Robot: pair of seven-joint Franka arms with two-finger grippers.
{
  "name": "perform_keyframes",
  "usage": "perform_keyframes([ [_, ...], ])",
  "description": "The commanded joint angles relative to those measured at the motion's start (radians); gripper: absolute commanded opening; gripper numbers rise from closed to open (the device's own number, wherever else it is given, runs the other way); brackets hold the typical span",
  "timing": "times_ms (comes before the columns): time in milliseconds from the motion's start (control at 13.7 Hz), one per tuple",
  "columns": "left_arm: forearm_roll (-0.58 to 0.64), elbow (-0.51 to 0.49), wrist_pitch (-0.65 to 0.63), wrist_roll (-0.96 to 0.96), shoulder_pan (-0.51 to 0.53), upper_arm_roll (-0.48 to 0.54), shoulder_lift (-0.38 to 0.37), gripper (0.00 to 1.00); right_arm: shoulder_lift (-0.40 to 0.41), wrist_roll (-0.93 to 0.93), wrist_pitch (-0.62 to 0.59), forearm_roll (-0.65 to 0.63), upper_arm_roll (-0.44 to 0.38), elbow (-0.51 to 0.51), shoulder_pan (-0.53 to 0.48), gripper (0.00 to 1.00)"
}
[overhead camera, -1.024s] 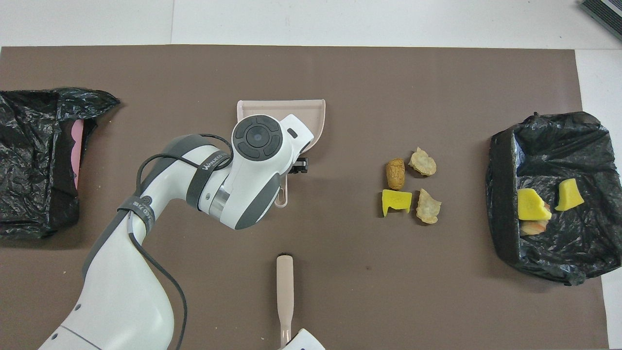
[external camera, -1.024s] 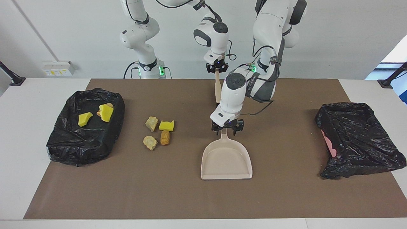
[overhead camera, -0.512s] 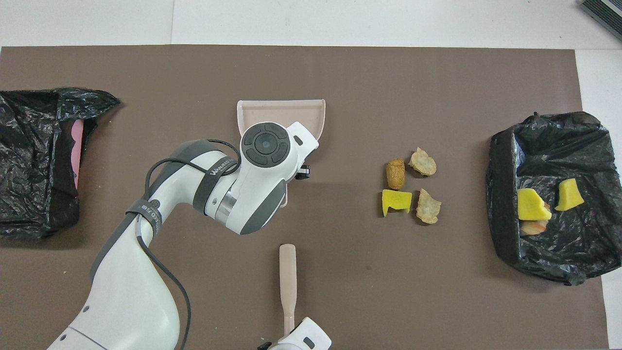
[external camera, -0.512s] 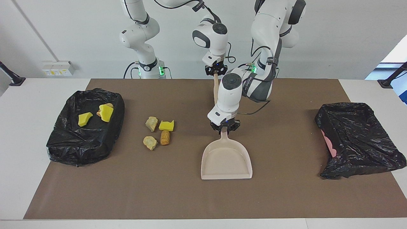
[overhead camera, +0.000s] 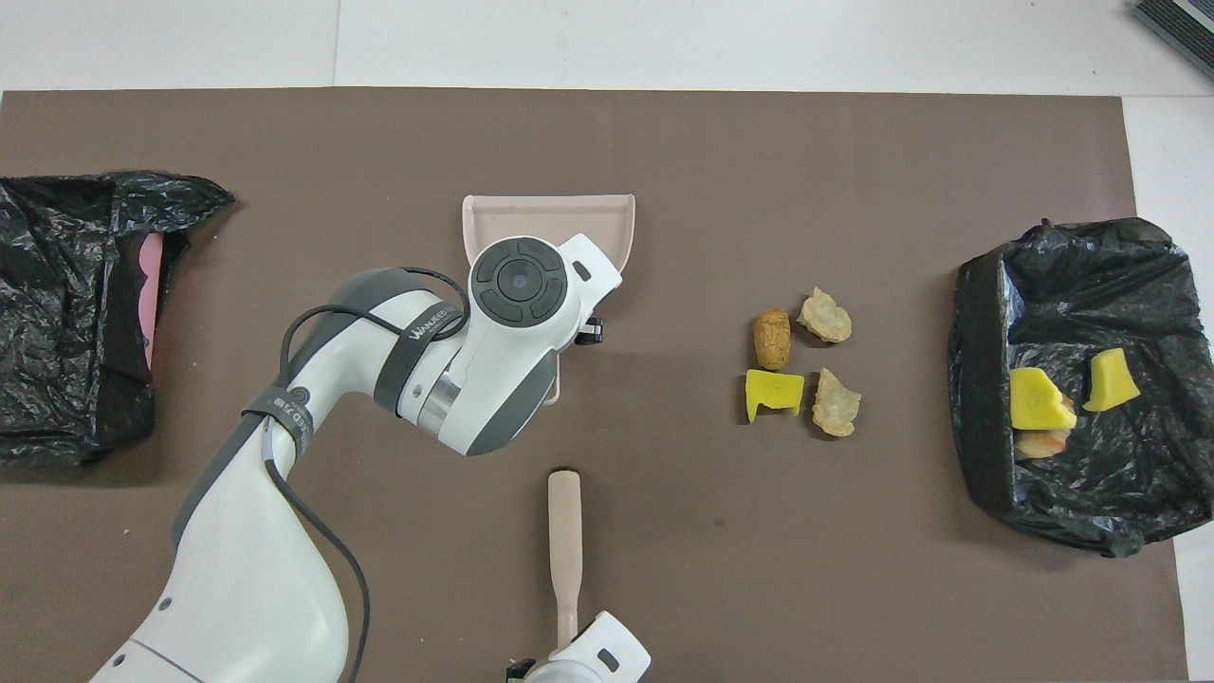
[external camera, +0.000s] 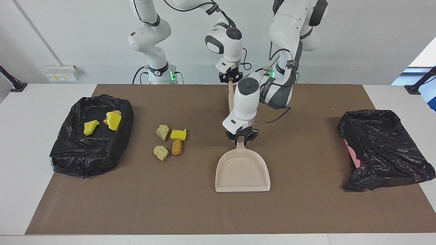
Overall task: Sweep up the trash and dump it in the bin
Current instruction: 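Move the left gripper to the dustpan handle and grasp it, then turn the dustpan toward the trash while the right gripper grasps the brush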
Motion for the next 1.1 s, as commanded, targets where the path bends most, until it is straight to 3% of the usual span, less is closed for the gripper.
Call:
perform_keyframes([
  [0,0.044,-0.005,0.001,0.007,-0.008,0.009,-0.010,0.23,0.005,-0.004,0.027,-0.004,0.010,-0.001,-0.017,0.49],
  [73,0.047,-0.008,-0.002,0.009,-0.008,0.009,-0.010,0.11,0.008,-0.004,0.026,-0.004,0.008,0.007,-0.017,0.57],
  [366,0.046,-0.008,-0.041,0.110,0.001,0.011,-0.030,0.09,0.026,-0.013,0.023,-0.004,0.008,0.034,-0.020,0.62],
  [512,0.044,-0.008,-0.095,0.257,0.007,0.012,-0.059,0.03,0.026,-0.013,0.021,-0.004,0.008,0.034,-0.022,0.61],
  [585,0.044,-0.008,-0.121,0.323,0.017,0.015,-0.075,0.02,0.028,-0.011,0.023,-0.004,0.006,0.034,-0.022,0.60],
  [805,0.044,-0.008,-0.169,0.505,0.041,0.019,-0.097,0.01,0.026,-0.007,0.021,-0.004,0.006,0.034,-0.019,0.43],
  [1024,0.046,-0.008,-0.187,0.726,0.050,0.020,-0.100,0.00,0.029,0.001,0.021,-0.006,0.006,0.048,-0.019,0.42],
])
